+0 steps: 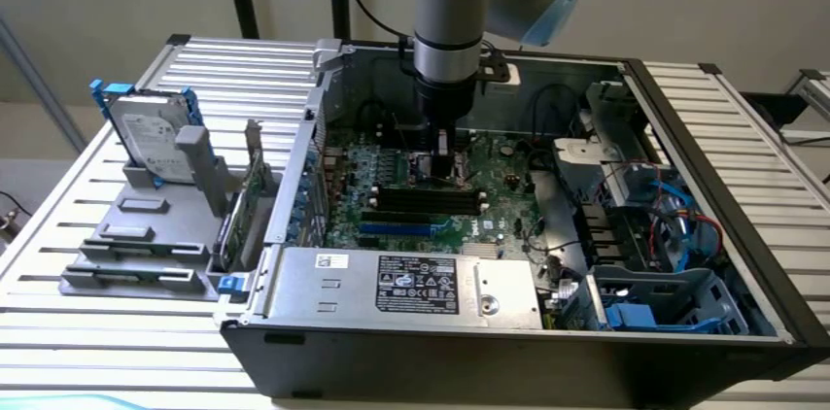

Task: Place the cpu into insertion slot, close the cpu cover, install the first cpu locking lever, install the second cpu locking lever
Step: 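Place the cpu into insertion slot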

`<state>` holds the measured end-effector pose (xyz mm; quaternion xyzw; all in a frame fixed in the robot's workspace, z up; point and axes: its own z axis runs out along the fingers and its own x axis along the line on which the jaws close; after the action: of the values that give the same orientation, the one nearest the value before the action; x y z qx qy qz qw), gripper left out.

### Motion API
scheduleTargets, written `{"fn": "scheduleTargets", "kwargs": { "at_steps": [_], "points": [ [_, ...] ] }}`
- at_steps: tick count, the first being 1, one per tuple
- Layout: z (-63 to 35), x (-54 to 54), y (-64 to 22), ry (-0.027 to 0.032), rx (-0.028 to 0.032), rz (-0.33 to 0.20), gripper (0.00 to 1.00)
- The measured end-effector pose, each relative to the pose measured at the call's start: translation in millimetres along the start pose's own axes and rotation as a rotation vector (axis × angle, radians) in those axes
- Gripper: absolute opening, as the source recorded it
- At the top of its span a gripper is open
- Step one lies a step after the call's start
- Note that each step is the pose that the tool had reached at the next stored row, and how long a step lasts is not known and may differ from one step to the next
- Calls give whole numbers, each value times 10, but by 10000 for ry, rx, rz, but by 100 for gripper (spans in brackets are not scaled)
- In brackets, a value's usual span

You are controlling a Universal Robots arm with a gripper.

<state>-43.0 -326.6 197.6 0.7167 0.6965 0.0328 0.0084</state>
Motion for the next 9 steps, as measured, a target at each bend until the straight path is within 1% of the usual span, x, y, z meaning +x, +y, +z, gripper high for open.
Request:
{"fn": "scheduleTargets", "kwargs": {
  "at_steps": [9],
  "points": [
    [9,15,-2,-3,-1,8,55]
  ]
}}
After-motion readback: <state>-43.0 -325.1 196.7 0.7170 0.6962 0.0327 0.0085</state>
